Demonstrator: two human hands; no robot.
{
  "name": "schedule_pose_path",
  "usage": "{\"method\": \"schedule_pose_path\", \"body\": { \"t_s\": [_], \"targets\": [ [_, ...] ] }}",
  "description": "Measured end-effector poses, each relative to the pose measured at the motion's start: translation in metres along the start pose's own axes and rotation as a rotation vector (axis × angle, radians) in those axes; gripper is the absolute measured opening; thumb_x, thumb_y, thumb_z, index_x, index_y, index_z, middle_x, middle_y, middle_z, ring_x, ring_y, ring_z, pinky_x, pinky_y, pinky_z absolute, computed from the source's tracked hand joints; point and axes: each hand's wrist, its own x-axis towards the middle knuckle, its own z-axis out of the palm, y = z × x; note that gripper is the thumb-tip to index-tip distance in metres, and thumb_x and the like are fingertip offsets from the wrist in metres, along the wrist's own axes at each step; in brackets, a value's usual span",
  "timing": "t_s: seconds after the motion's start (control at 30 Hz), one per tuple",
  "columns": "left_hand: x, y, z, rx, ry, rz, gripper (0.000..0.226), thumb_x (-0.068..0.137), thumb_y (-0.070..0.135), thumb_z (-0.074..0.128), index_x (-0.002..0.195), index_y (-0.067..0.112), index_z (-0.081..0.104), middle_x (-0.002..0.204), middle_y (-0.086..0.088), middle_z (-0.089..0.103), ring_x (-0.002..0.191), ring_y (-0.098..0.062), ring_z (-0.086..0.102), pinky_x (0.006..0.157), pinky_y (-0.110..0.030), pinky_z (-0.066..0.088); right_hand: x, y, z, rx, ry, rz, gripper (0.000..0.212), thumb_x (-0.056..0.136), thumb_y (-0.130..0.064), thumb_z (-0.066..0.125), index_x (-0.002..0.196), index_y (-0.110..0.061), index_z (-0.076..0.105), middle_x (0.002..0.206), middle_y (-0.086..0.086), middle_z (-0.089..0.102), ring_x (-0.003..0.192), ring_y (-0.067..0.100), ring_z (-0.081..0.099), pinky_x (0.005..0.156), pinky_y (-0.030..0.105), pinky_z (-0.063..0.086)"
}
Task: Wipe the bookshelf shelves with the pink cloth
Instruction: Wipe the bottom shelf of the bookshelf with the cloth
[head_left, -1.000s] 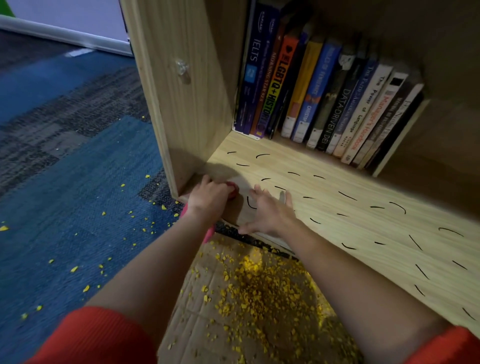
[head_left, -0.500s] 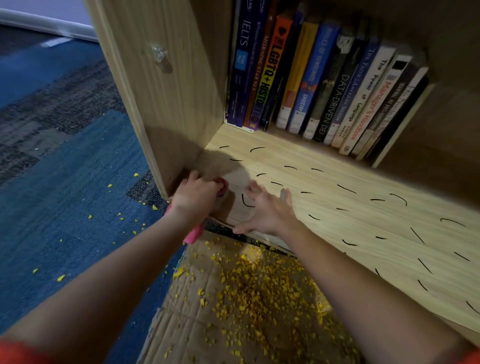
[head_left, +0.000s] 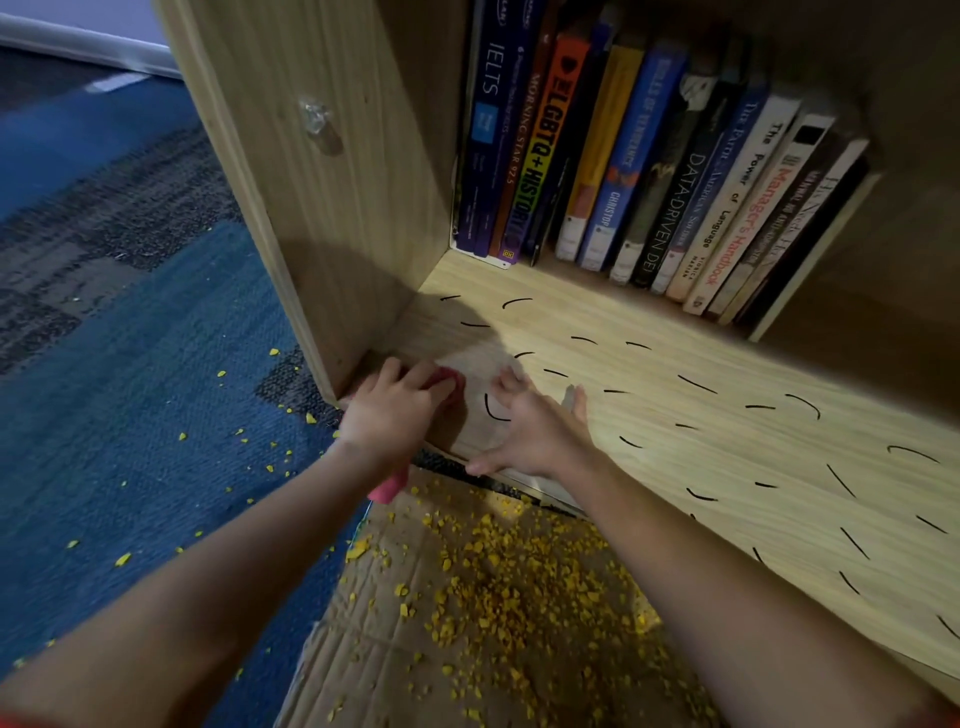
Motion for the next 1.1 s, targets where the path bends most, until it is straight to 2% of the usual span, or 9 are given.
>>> {"method": "schedule_pose_path", "body": {
  "t_s": [0.07,0.23,0.33,0.4,0.47,0.57,0.7,0.9,1.1],
  "targets": [
    [0.003,-0.007,0.0,0.035,0.028,-0.042,0.052,0.098,0.019,0.038,0.147,0.028,0.022,0.146,-0.001,0.027,0.131,-0.03,0.025,0.103,-0.037,0.034,0.0,0.001,0.0,-0.004,0.004,0.001,0.108,0.066,-0.052,0.077,0.15,-0.022,0.015,0.159,-0.009,-0.001,0.144,0.005,0.001,0.109,0.056,-0.015],
    [0.029,-0.007,-0.006,-0.125,0.06,-0.236,0.041,0.097,0.009,0.03,0.134,0.022,0.044,0.142,-0.004,0.035,0.131,-0.034,0.025,0.101,-0.043,0.037,0.0,0.001,0.001,-0.021,-0.008,0.013,0.108,0.066,-0.054,0.076,0.151,-0.024,0.015,0.158,-0.011,-0.001,0.144,0.004,-0.001,0.109,0.057,-0.014],
    [0.017,0.003,-0.003,-0.154,0.054,-0.208,0.038,0.099,0.019,0.036,0.135,0.024,0.046,0.141,-0.004,0.04,0.127,-0.036,0.03,0.1,-0.041,0.037,0.0,-0.002,-0.003,-0.04,-0.014,0.03,0.107,0.066,-0.055,0.075,0.151,-0.024,0.016,0.158,-0.011,0.003,0.145,0.007,0.003,0.111,0.057,-0.011],
    [0.002,0.015,-0.003,-0.182,0.013,-0.165,0.043,0.097,0.017,0.039,0.139,0.025,0.042,0.144,-0.002,0.037,0.125,-0.035,0.03,0.099,-0.041,0.037,-0.004,-0.006,-0.003,-0.04,0.012,0.03,0.105,0.066,-0.053,0.076,0.149,-0.021,0.021,0.157,-0.008,0.012,0.144,0.01,0.01,0.112,0.054,-0.006],
    [-0.01,0.025,-0.003,-0.215,-0.01,-0.168,0.047,0.096,0.012,0.04,0.141,0.025,0.04,0.144,-0.002,0.036,0.125,-0.032,0.028,0.1,-0.041,0.038,-0.012,-0.008,0.002,-0.023,0.111,0.012,0.1,0.067,-0.052,0.076,0.146,-0.018,0.026,0.154,-0.002,0.02,0.142,0.014,0.017,0.113,0.05,-0.001],
    [-0.015,0.029,-0.007,-0.243,-0.012,-0.211,0.043,0.098,0.012,0.037,0.139,0.024,0.043,0.142,-0.004,0.037,0.126,-0.032,0.028,0.099,-0.042,0.038,-0.028,-0.001,0.018,-0.05,0.267,0.002,0.088,0.077,-0.053,0.067,0.146,-0.017,0.026,0.154,0.001,0.019,0.142,0.014,0.013,0.113,0.042,0.002],
    [-0.021,0.036,-0.005,-0.246,0.004,-0.192,0.046,0.095,0.01,0.04,0.139,0.021,0.043,0.141,-0.004,0.039,0.125,-0.032,0.029,0.099,-0.042,0.039,-0.039,0.012,0.017,-0.074,0.18,0.053,0.082,0.085,-0.058,0.055,0.146,-0.012,0.027,0.157,-0.001,0.015,0.143,0.012,0.014,0.114,0.044,-0.001],
    [-0.015,0.025,0.0,-0.199,-0.009,-0.056,0.046,0.093,0.014,0.048,0.136,0.031,0.048,0.139,0.002,0.044,0.122,-0.028,0.035,0.1,-0.038,0.038,-0.034,0.013,0.011,-0.074,0.169,0.027,0.083,0.08,-0.059,0.061,0.143,-0.011,0.034,0.152,-0.004,0.025,0.137,0.011,0.028,0.115,0.043,-0.001],
    [0.037,0.033,-0.015,-0.207,-0.011,-0.163,0.033,0.092,0.015,0.05,0.122,0.024,0.06,0.125,-0.008,0.057,0.124,-0.03,0.038,0.102,-0.043,0.031,-0.026,0.017,0.016,-0.017,0.218,0.03,0.08,0.076,-0.053,0.068,0.139,-0.012,0.04,0.148,-0.007,0.032,0.135,0.01,0.031,0.116,0.043,0.003]
  ]
}}
